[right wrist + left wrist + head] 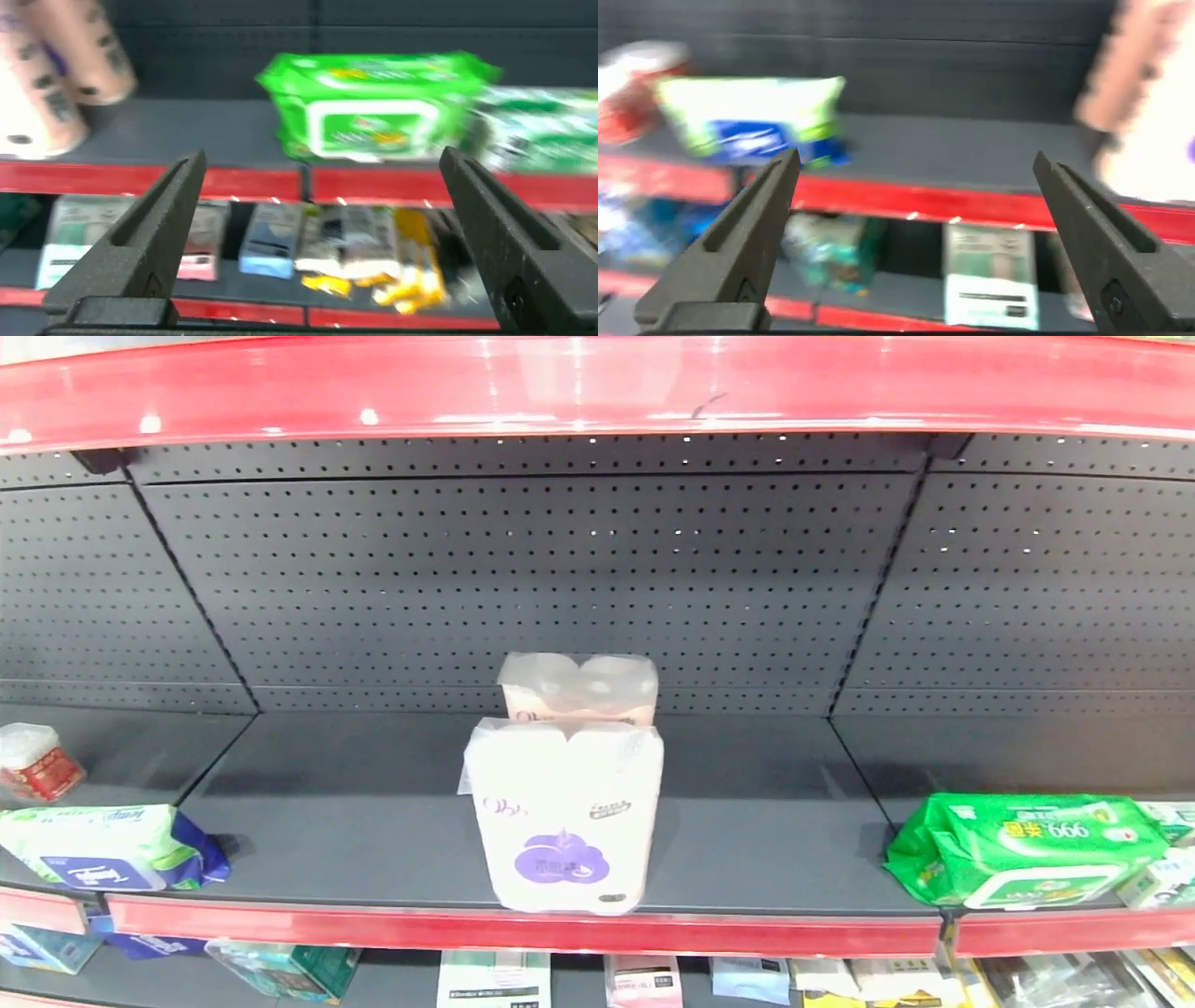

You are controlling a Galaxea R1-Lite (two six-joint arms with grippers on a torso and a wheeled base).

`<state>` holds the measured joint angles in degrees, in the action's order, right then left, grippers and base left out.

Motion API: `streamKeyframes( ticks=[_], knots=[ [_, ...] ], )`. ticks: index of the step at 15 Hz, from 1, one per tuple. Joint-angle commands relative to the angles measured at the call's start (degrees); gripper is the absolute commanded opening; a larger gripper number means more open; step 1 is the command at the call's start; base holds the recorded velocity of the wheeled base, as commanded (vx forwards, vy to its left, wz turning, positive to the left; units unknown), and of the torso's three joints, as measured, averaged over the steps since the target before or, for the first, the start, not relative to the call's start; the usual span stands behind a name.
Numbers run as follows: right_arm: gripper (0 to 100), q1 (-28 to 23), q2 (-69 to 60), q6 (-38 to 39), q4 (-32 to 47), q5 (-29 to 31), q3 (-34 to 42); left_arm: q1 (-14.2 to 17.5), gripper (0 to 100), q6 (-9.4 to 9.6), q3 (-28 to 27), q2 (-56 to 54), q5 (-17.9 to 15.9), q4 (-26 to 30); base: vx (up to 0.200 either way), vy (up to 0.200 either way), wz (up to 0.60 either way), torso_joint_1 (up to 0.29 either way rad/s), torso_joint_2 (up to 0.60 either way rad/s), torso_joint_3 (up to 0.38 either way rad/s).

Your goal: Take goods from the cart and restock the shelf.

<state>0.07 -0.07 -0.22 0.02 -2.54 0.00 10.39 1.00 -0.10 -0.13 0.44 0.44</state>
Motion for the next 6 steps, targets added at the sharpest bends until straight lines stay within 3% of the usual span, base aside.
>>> streamKeyframes(
  ticks=[1,6],
  knots=[
    [100,0.0,0.1,0.0,-0.1,0.0,0.0,0.0,100,-0.03,0.0,0.1,0.0,0.0,0.0,0.0,0.0,0.0,0.0,0.0],
    [100,0.0,0.1,0.0,0.0,0.2,0.0,0.0,100,-0.3,0.0,0.1,0.0,0.0,0.0,0.0,0.0,0.0,0.0,0.0]
  ],
)
